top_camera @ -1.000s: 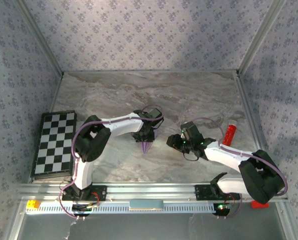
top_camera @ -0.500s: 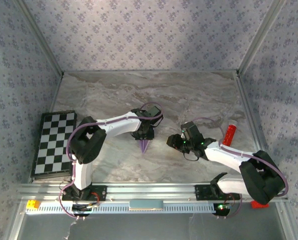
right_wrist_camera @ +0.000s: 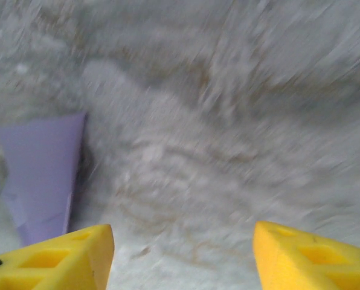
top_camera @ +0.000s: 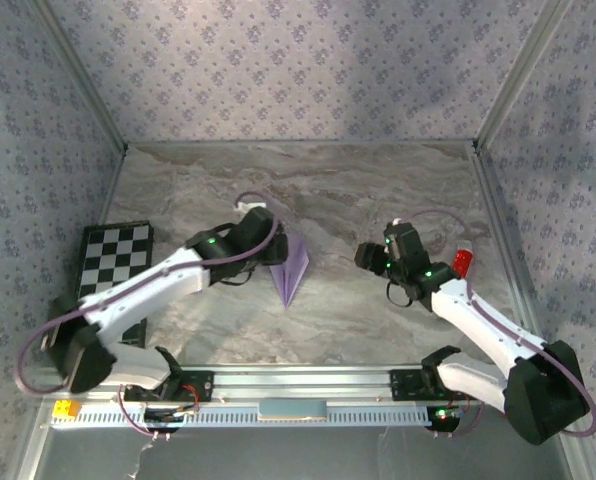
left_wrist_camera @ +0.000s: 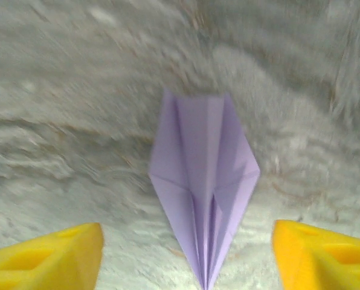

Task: Fold a paper plane with a square sheet of paper (pick it up from the middle)
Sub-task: Reset both arms

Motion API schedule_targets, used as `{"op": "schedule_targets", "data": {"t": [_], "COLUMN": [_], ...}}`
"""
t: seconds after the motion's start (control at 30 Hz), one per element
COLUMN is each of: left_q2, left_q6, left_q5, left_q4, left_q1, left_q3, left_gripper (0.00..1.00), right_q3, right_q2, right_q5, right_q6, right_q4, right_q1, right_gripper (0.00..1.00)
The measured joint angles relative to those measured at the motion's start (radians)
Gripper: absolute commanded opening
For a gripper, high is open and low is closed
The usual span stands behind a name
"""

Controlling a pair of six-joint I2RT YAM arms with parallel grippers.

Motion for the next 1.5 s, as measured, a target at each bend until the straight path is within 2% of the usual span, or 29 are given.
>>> {"op": "schedule_targets", "data": {"t": [0.13, 0.3, 0.47, 0.57, 0.7, 0.83, 0.87, 0.9, 1.1, 1.27, 1.4, 1.5], "left_q2": [-0.166, -0.299, -0.319, -0.307, -0.252, -0.155, -0.129, -0.097, 0.053, 0.192, 0.237, 0.236], "left_q6": [0.105, 0.259, 0.369, 0.412, 0.473, 0.520, 0.531, 0.544, 0.651, 0.685, 0.671, 0.669], "left_q5": [-0.096, -0.163, -0.165, -0.164, -0.154, -0.121, -0.111, -0.095, 0.025, 0.140, 0.205, 0.219], "left_q4": [0.074, 0.173, 0.292, 0.385, 0.537, 0.742, 0.790, 0.844, 1.096, 1.316, 1.365, 1.381], "left_q1": [0.136, 0.365, 0.597, 0.686, 0.716, 0.721, 0.721, 0.721, 0.734, 0.804, 0.873, 0.875], "left_q3": [-0.132, -0.318, -0.447, -0.510, -0.583, -0.652, -0.666, -0.682, -0.692, -0.697, -0.700, -0.700], "left_gripper": [0.96, 1.00, 1.00, 1.00, 1.00, 1.00, 1.00, 1.00, 0.99, 1.00, 1.00, 1.00], "right_q3": [0.034, -0.011, -0.082, -0.135, -0.198, -0.315, -0.336, -0.346, -0.274, -0.263, -0.263, -0.263], "right_q2": [0.007, 0.124, 0.277, 0.333, 0.359, 0.372, 0.393, 0.420, 0.458, 0.458, 0.458, 0.458], "right_q5": [0.212, 0.375, 0.369, 0.299, 0.162, 0.010, -0.003, -0.014, -0.025, -0.015, -0.013, -0.013], "right_q6": [-0.158, -0.389, -0.534, -0.618, -0.713, -0.731, -0.730, -0.730, -0.700, -0.688, -0.685, -0.685], "right_q4": [0.008, 0.169, 0.393, 0.559, 0.754, 0.983, 1.038, 1.069, 1.053, 1.064, 1.065, 1.065], "right_q1": [-0.033, -0.103, -0.238, -0.289, -0.333, -0.431, -0.445, -0.451, -0.469, -0.467, -0.467, -0.467], "right_gripper": [0.72, 0.75, 0.75, 0.74, 0.74, 0.74, 0.77, 0.97, 1.00, 1.00, 1.00, 1.00]}}
